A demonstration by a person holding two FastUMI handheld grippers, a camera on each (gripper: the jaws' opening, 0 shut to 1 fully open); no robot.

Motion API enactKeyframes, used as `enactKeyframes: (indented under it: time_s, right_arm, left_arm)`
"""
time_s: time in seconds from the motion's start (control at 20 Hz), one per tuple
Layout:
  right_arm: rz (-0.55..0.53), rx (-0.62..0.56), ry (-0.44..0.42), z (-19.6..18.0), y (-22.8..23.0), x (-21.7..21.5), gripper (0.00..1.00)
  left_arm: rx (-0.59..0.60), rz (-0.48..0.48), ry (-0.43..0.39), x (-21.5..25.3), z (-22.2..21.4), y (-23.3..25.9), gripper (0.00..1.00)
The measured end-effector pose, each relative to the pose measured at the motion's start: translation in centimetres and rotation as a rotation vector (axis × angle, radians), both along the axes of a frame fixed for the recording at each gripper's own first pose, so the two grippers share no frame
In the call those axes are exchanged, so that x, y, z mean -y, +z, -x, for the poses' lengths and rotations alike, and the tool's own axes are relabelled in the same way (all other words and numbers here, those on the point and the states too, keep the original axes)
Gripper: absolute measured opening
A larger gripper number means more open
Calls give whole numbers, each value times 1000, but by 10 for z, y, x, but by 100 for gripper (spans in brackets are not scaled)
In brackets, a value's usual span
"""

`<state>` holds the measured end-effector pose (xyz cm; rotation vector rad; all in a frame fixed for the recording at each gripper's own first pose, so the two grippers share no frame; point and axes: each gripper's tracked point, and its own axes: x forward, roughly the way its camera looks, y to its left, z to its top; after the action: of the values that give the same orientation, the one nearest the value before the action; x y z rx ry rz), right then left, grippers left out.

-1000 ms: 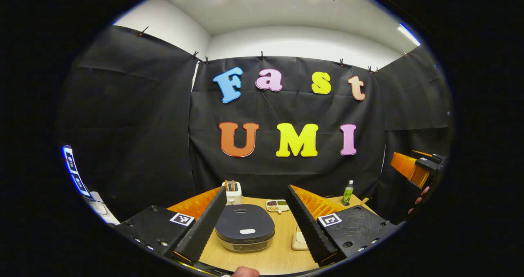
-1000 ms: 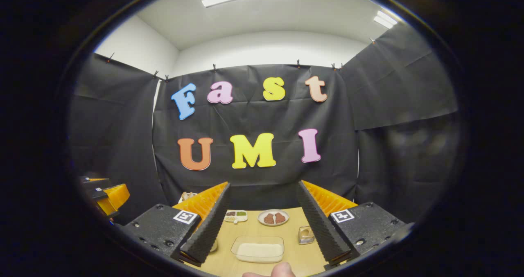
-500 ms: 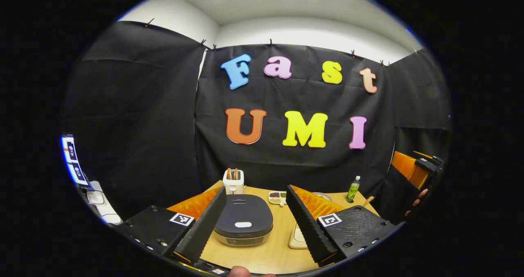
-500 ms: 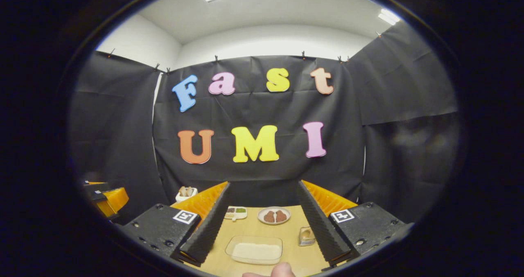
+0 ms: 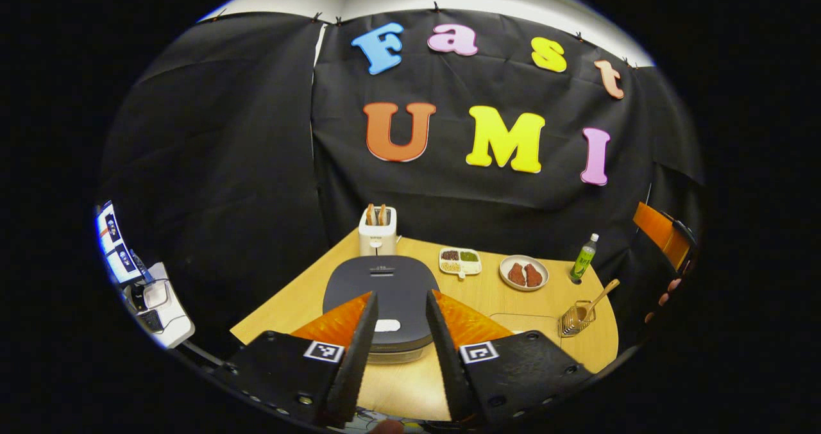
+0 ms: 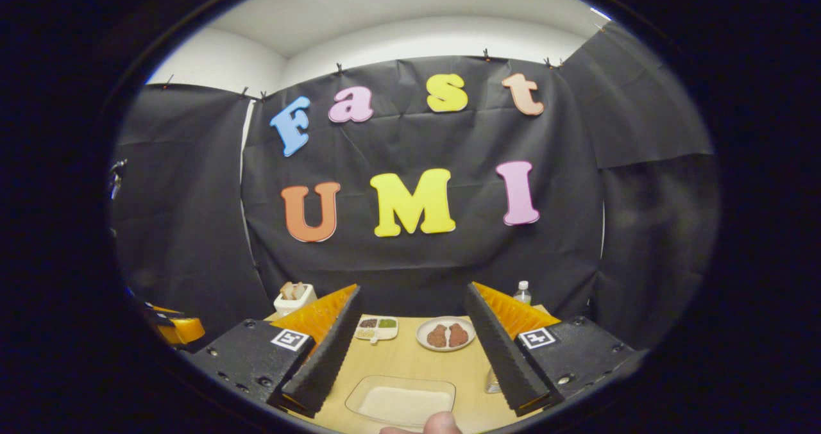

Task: Close the left gripper, press the button to open the rice cooker; take a wooden spoon from the chopstick holder with the right hand, scoop a spoonful of rice and pour it into the rice cooker, then put the wooden spoon back into the chopstick holder.

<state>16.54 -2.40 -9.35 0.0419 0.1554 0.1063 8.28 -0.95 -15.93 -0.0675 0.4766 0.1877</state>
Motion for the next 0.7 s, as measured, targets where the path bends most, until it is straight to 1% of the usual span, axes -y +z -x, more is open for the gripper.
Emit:
enactKeyframes:
  time_s: [0.05, 0.1, 0.15, 0.3, 0.35, 0.4, 0.5, 0.7]
  right_arm:
    - [-12, -13, 4, -10, -8, 1, 100]
    - [-14, -31, 7, -18, -15, 2, 100]
    - [-13, -48, 10, -25, -24, 5, 100]
    - [-11, -49, -3, -39, -27, 14, 100]
    - [-9, -48, -17, -41, -30, 19, 100]
    - [-12, -55, -29, -42, -33, 22, 100]
    - [-23, -71, -41, -42, -41, 25, 100]
    - [9, -82, -88, -43, -49, 50, 100]
  left_arm:
    - [-26, 12, 7, 0, -5, -9, 45]
    - [-52, 23, 18, 0, -9, -18, 34]
    - [-82, 33, 25, -2, -12, -28, 31]
    - [-164, 48, 19, -8, -18, -52, 30]
    - [-190, 50, 45, -17, -21, -57, 30]
    - [-220, 71, 52, -20, -28, -72, 0]
    - [-261, 121, 18, -18, -28, -80, 0]
    - [-318, 118, -12, -31, -46, -103, 0]
